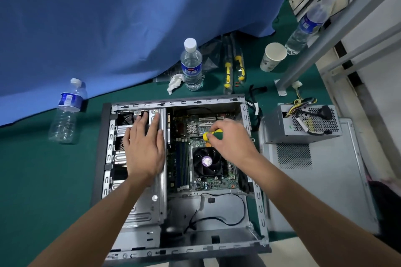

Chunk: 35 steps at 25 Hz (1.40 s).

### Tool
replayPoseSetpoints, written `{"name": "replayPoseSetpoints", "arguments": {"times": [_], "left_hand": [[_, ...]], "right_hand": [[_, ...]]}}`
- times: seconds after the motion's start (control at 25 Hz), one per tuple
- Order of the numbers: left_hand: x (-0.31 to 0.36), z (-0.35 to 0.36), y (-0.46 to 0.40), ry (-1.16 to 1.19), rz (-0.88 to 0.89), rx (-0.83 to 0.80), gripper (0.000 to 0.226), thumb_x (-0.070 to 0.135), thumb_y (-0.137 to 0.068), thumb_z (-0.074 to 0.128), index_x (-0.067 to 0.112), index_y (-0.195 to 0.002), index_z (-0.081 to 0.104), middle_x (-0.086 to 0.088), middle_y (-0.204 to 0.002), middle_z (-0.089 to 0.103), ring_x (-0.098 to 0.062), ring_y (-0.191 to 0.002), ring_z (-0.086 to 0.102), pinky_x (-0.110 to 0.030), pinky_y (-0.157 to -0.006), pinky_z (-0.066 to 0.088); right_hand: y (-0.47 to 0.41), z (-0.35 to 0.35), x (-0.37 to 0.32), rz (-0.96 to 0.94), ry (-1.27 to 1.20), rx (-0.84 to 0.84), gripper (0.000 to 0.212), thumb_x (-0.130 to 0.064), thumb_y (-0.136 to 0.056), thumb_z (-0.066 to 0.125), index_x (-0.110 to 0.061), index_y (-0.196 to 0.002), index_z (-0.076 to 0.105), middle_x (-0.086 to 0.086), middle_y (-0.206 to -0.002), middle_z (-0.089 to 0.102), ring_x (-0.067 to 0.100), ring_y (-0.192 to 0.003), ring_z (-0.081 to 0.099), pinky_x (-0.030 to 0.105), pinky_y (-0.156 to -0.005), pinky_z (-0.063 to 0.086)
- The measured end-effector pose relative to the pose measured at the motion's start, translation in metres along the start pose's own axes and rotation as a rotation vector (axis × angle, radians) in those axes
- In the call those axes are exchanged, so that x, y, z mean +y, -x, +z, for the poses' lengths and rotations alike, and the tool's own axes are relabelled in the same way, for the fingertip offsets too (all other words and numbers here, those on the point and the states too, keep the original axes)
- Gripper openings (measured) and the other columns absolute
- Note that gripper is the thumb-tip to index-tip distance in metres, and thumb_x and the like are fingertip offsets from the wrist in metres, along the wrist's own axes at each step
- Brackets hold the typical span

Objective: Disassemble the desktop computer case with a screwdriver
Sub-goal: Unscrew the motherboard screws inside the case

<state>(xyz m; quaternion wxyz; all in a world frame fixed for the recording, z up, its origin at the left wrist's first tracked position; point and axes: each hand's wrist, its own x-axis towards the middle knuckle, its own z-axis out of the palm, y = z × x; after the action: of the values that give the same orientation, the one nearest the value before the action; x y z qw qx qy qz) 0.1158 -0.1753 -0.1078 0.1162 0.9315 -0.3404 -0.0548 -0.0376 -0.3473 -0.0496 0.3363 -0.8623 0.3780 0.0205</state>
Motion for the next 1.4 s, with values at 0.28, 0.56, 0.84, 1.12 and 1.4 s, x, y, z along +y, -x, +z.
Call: {"name": "replayPoseSetpoints", "arguments": {"times": [0.28,0.56,0.84,1.12,1.4], "left_hand": [[0.002,-0.002,0.000,0.007,-0.004,0.027,0.049,0.042,-0.103,0.023,0.030,-0.148,0.038,-0.006,-0.152,0.040,-0.020,-0.142,0.026,-0.044,-0.114,0.018],[0.003,-0.004,0.000,-0.005,-0.012,0.009,0.052,0.041,-0.101,0.023,0.027,-0.147,0.041,-0.007,-0.151,0.041,-0.024,-0.142,0.030,-0.048,-0.113,0.025],[0.002,-0.002,0.000,-0.015,-0.008,0.007,0.052,0.041,-0.102,0.021,0.027,-0.149,0.039,-0.008,-0.151,0.040,-0.024,-0.143,0.029,-0.047,-0.115,0.022],[0.002,-0.002,0.000,-0.022,-0.013,0.004,0.052,0.041,-0.102,0.021,0.028,-0.149,0.038,-0.007,-0.152,0.040,-0.023,-0.144,0.028,-0.045,-0.115,0.020],[0.003,-0.002,0.000,-0.023,-0.016,-0.004,0.052,0.041,-0.102,0.021,0.028,-0.150,0.037,-0.007,-0.153,0.039,-0.023,-0.144,0.028,-0.045,-0.116,0.019]], "right_hand": [[-0.011,0.005,-0.006,-0.013,-0.010,-0.062,0.018,-0.032,-0.093,0.063,-0.018,-0.104,0.068,-0.004,-0.105,0.060,0.018,-0.074,0.062,0.032,-0.076,0.050],[-0.019,-0.002,-0.019,-0.130,0.120,-0.139,0.017,-0.026,-0.094,0.061,-0.014,-0.105,0.067,-0.004,-0.100,0.056,0.018,-0.088,0.059,0.029,-0.078,0.046],[-0.055,-0.007,-0.080,-0.140,0.330,-0.308,0.035,-0.016,-0.091,0.056,-0.012,-0.063,0.037,0.013,-0.093,0.051,0.038,-0.092,0.062,0.036,-0.075,0.048],[-0.062,-0.019,-0.083,-0.071,0.261,-0.343,0.037,-0.037,-0.099,0.050,-0.002,-0.113,0.055,0.016,-0.106,0.064,0.033,-0.099,0.061,0.033,-0.071,0.043],[-0.055,-0.011,-0.093,-0.553,0.726,-0.328,0.023,-0.026,-0.102,0.043,-0.013,-0.119,0.047,0.009,-0.109,0.063,0.032,-0.097,0.062,0.036,-0.065,0.034]]}}
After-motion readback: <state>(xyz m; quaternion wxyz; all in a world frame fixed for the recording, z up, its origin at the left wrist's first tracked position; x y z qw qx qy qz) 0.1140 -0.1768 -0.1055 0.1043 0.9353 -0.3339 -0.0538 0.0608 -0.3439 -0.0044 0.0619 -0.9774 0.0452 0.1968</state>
